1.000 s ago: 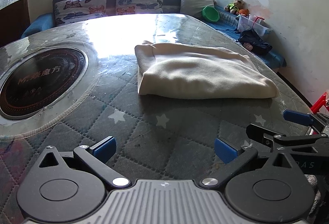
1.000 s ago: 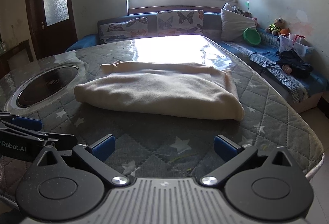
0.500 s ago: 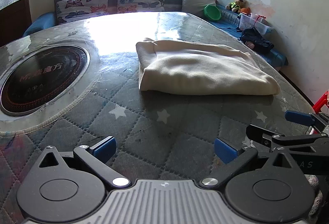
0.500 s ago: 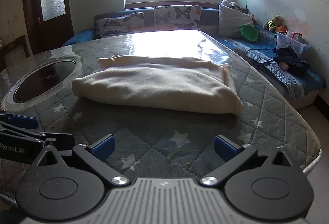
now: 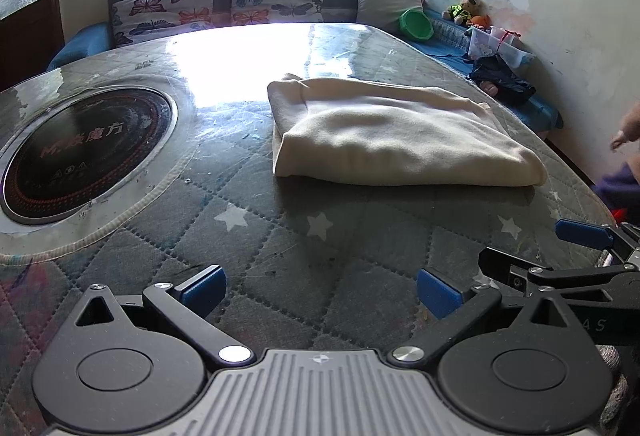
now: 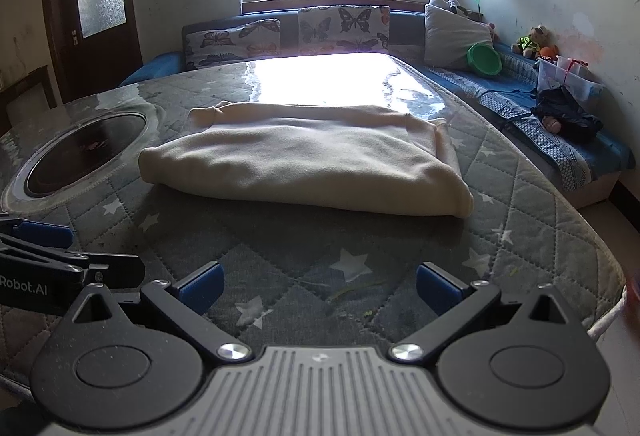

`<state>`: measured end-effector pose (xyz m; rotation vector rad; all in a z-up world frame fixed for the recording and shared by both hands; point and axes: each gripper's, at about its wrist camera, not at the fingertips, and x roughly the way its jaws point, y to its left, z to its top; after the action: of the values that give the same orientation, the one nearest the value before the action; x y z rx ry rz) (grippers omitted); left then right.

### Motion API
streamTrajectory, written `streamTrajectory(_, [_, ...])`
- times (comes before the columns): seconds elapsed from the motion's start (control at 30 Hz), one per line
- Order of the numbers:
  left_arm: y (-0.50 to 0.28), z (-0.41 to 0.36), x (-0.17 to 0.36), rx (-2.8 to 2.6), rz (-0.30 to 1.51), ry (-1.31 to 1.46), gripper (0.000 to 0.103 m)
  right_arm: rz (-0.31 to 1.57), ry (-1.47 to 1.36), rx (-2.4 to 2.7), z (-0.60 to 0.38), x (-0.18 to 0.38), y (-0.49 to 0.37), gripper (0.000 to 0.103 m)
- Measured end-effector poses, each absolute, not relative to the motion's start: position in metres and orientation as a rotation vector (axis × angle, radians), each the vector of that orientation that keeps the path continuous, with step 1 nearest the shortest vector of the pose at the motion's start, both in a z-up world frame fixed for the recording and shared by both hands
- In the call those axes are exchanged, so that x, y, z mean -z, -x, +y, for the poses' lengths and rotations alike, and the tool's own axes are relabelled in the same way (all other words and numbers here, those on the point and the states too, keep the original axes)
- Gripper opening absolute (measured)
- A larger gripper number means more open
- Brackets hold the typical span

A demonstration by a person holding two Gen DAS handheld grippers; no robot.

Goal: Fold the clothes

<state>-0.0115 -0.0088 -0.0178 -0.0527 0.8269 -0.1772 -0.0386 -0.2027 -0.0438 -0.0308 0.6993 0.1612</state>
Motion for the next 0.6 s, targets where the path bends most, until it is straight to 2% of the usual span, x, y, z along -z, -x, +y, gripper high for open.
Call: streamTrajectory(0.6, [0.0118, -0.0125, 0.0172, 0.176, 0.823, 0.046, 0.103, 0.7, 0.03, -0.153, -0.2048, 0.0439, 0.0382, 0.103])
